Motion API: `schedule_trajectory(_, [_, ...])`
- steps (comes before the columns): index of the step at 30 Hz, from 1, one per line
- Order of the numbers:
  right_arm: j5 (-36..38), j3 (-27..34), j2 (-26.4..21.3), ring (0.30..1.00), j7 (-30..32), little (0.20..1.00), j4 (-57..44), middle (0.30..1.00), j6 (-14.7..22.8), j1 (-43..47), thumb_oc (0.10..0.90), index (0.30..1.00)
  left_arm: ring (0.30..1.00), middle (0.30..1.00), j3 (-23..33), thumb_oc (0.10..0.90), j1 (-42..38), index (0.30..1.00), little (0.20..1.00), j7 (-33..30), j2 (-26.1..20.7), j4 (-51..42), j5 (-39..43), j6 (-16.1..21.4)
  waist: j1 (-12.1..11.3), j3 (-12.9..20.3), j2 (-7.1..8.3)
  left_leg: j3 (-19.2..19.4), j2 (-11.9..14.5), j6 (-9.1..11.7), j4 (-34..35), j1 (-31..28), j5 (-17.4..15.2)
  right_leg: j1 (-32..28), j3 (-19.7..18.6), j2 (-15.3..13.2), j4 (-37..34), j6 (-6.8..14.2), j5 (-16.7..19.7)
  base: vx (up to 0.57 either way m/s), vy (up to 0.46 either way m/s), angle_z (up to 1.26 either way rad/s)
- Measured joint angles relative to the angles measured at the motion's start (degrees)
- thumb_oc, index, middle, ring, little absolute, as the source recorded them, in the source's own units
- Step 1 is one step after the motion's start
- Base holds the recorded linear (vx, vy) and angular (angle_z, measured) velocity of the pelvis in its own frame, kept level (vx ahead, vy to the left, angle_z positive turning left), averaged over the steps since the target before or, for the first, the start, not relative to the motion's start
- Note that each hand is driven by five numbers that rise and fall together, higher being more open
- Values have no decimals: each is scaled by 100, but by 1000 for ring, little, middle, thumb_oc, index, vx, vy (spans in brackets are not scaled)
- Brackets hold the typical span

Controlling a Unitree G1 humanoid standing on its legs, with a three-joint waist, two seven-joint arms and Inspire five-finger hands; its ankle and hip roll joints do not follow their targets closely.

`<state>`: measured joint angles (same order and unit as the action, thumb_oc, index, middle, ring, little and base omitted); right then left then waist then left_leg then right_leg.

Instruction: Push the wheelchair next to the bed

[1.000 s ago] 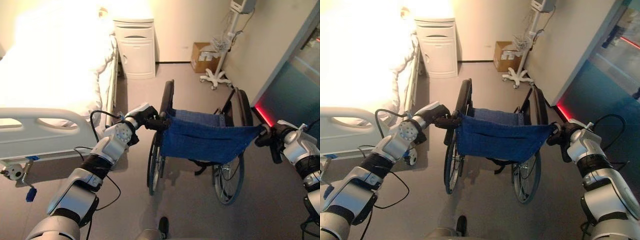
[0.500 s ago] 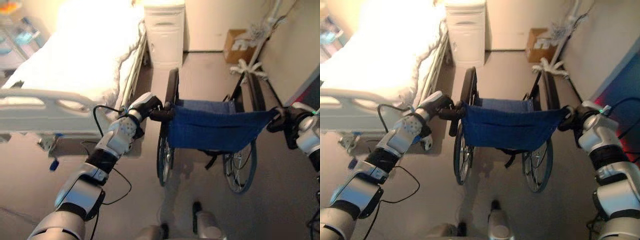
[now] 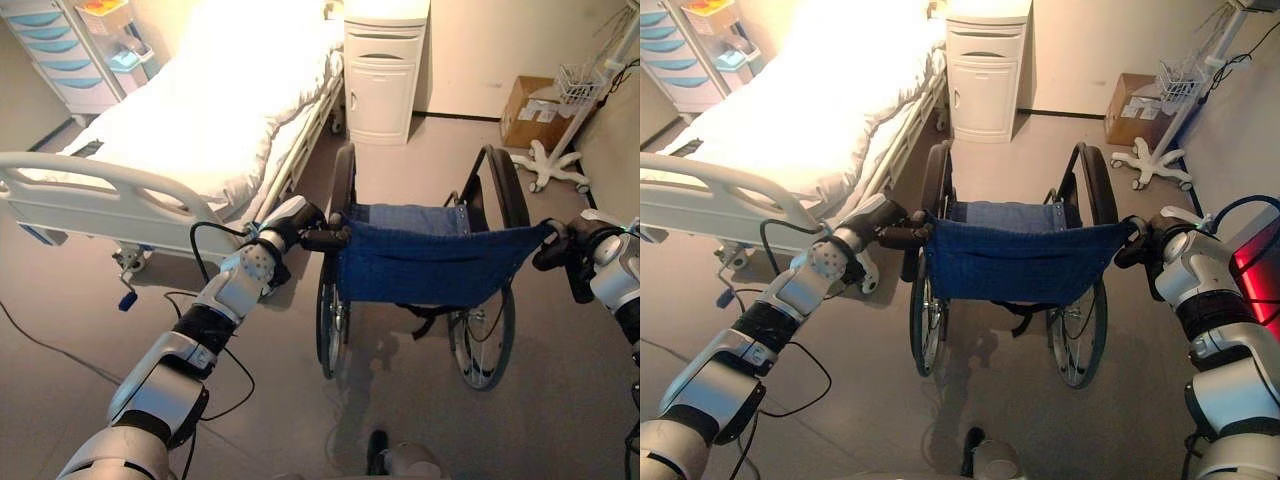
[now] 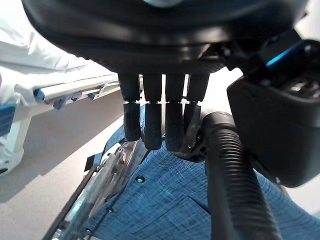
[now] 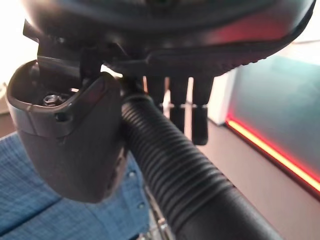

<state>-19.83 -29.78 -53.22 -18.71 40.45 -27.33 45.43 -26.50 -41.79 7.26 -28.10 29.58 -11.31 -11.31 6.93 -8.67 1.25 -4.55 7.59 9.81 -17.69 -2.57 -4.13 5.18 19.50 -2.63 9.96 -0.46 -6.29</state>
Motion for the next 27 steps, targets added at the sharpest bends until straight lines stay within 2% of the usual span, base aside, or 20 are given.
schedule_trajectory(1, [2,-4,25,300,0,300,0,300,-8,-4,400,300,300,300,0,400,9,300,300,-21,-8,12,3,1,-8,14,17,2,10,-9,-62,37,37,-21,-2,15,-25,1,1,228,-110,7])
schedule_trajectory(3, [-1,-30,161,300,6,300,0,300,-92,-10,400,300,300,300,2,400,69,300,300,-90,-8,78,8,3,-55,11,83,11,-29,-7,-741,328,171,-208,-24,56,-182,-5,1,286,-89,-2])
schedule_trajectory(4, [-5,-77,227,300,24,300,0,300,-161,-19,400,300,300,300,-4,400,108,300,300,-98,-7,104,2,3,-115,-9,178,36,-105,-42,-1241,565,223,-332,-49,40,-280,-95,41,519,3,-21])
schedule_trajectory(5, [-5,-131,261,300,36,300,9,300,-173,-39,400,300,300,300,-1,400,186,300,300,-95,-11,104,-1,6,-228,-34,225,63,-156,-31,-1448,819,212,-495,-89,72,-374,-214,41,506,51,-11])
schedule_trajectory(6, [-15,-126,284,300,79,300,32,300,-181,-51,400,300,300,300,-14,400,182,300,300,-78,-21,103,-4,23,-212,-38,214,62,-189,-33,-1711,1128,189,-537,-209,118,-413,-264,10,641,176,-14])
schedule_trajectory(7, [-48,-125,400,300,119,300,148,300,-200,-49,400,300,300,300,20,400,280,300,300,-83,-17,78,-9,43,-295,-86,306,259,-271,-87,-1546,1493,222,-734,-332,116,-547,-227,28,390,126,-24])
schedule_trajectory(8, [-59,-132,430,300,120,300,159,300,-200,-48,400,300,300,300,61,400,355,300,300,-84,-23,44,-9,43,-439,-184,305,373,-299,-98,-1166,1543,263,-924,-381,143,-618,-155,74,667,234,-63])
schedule_trajectory(9, [-147,-155,447,300,121,300,159,300,-197,-71,400,300,300,300,68,400,479,300,300,-18,-71,-49,3,51,-587,-235,180,347,-246,-74,-488,1695,385,-1103,-509,298,-758,-139,78,498,225,-100])
schedule_trajectory(10, [-234,-169,426,300,114,300,142,300,-160,-58,400,300,300,300,104,400,618,300,300,47,-104,-157,42,57,-748,-316,-35,346,-202,-41,279,1811,643,-1368,-525,468,-829,-196,29,589,329,-136])
schedule_trajectory(11, [-247,-221,352,300,82,300,87,300,-108,-49,400,300,300,300,139,400,755,300,300,142,-151,-285,40,52,-988,-361,-241,510,-122,-50,989,1733,793,-1551,-519,582,-886,-387,62,290,247,-131])
schedule_trajectory(12, [-257,-224,345,300,82,300,75,300,-56,-50,400,300,300,300,168,400,807,300,300,182,-182,-329,54,53,-1072,-390,-329,590,-82,-38,1127,1759,837,-1663,-506,625,-944,-392,73,350,328,-142])
schedule_trajectory(13, [-256,-278,364,300,81,300,77,300,22,-61,400,300,300,300,198,400,865,300,300,300,-275,-394,95,52,-1199,-409,-374,1088,25,-247,998,1754,1108,-1901,-424,636,-1125,-411,104,270,242,-89])
schedule_trajectory(14, [-242,-294,379,300,76,300,76,300,57,-61,400,300,300,300,194,400,872,300,300,365,-327,-431,96,53,-1246,-394,-349,1127,27,-254,935,1715,1113,-1936,-364,611,-1173,-397,95,392,306,-69])
schedule_trajectory(16, [-235,-269,469,300,61,300,89,300,71,36,400,300,300,300,235,400,821,300,300,385,-442,-410,252,55,-1227,-343,-254,909,-332,-288,845,1465,1095,-1981,-295,494,-1182,-213,-19,298,192,-13])
schedule_trajectory(17, [-245,-233,494,300,70,300,89,300,69,37,400,300,300,300,263,400,799,300,300,344,-444,-412,252,55,-1229,-341,-207,887,-397,-291,856,1377,1094,-1970,-287,474,-1174,-215,-21,262,181,-3])
schedule_trajectory(19, [-223,-171,546,300,128,300,120,300,56,35,400,300,300,300,313,400,631,300,300,286,-490,-422,254,58,-1224,-325,5,926,-695,-449,1057,1063,1091,-1914,-185,385,-1169,-91,-112,260,191,0])
schedule_trajectory(21, [-223,-12,613,300,205,300,181,300,56,35,400,300,300,300,309,400,469,300,300,254,-495,-405,254,60,-1191,-306,60,975,-917,-801,1307,767,1056,-1904,-162,328,-1075,41,-202,223,178,-5])
schedule_trajectory(22, [-224,28,624,300,257,300,214,300,56,34,400,300,300,300,309,400,393,300,300,224,-447,-340,254,60,-1131,-264,-68,974,-911,-1341,1498,645,979,-1898,-187,406,-928,142,-269,272,212,5])
schedule_trajectory(23, [-223,47,669,300,343,300,296,300,56,27,400,300,300,300,302,400,323,300,300,107,-363,-232,252,59,-1079,-269,-60,914,-935,-1465,1585,565,999,-1819,-285,380,-665,194,-308,229,168,14])
schedule_trajectory(27, [-219,255,771,300,428,300,421,300,56,33,400,300,300,300,249,400,115,300,300,-223,-257,-82,199,51,-891,-251,-77,300,-949,-1456,1787,447,980,-1525,-685,251,145,197,-329,122,103,11])
